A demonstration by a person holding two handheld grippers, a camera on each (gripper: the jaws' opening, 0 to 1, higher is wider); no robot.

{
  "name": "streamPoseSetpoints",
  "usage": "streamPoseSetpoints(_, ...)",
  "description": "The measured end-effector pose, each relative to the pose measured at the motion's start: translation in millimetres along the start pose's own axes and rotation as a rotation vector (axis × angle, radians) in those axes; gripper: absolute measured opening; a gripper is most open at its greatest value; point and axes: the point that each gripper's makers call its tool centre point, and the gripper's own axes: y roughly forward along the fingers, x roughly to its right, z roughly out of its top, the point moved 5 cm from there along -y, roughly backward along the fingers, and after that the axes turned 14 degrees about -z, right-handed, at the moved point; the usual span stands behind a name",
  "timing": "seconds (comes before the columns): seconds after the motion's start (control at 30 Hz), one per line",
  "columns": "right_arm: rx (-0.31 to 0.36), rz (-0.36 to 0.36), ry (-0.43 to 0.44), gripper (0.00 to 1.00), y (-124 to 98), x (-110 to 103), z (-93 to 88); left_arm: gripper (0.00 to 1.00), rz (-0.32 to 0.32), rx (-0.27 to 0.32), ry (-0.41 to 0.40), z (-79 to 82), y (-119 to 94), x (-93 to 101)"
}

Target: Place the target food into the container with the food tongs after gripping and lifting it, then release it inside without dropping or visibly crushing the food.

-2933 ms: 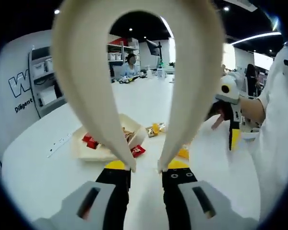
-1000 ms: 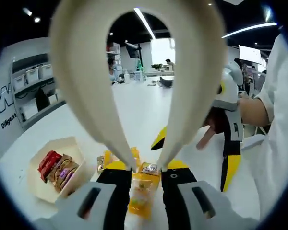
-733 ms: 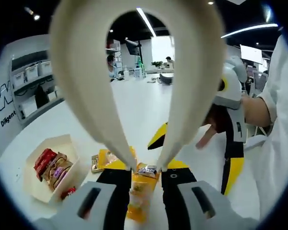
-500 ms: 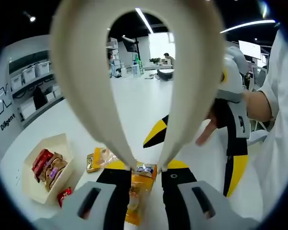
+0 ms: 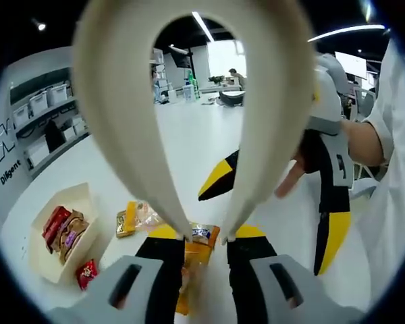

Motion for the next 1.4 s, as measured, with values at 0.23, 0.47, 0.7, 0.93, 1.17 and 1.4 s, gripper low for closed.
streamPoseSetpoints(0.23, 0.002, 0.000, 0.001, 0.81, -1, 0, 0.3, 0.23, 0.000, -0.016, -0.012, -6.7, 1, 2.2)
streamPoseSetpoints(0.47, 0.004, 0.001, 0.001, 0.81, -1, -1, 0.6, 0.23, -0.010, -0.025, -0.020, -8.3, 2, 5.4)
streamPoseSetpoints(0.7, 0.005, 0.000, -0.001, 0.81, -2, -1, 0.7, 0.23, -0.035, -0.035, -0.026, -10.0, 6, 11.1)
streamPoseSetpoints(0.93, 0.005, -0.002, -0.002, 0.81, -3, -2, 0.6, 0.23, -0.056, -0.024, -0.027, -6.3, 14, 14.6)
streamPoseSetpoints(1.17, 0.004, -0.005, -0.001, 0.80, -4, -1, -0.1, 0.24, -0.079, -0.002, -0.028, -1.2, 21, 16.3)
streamPoseSetpoints(1.4, 0.006, -0.006, 0.001, 0.80, -4, 0, -0.1, 0.24, -0.095, 0.015, -0.031, 2.8, 29, 13.2)
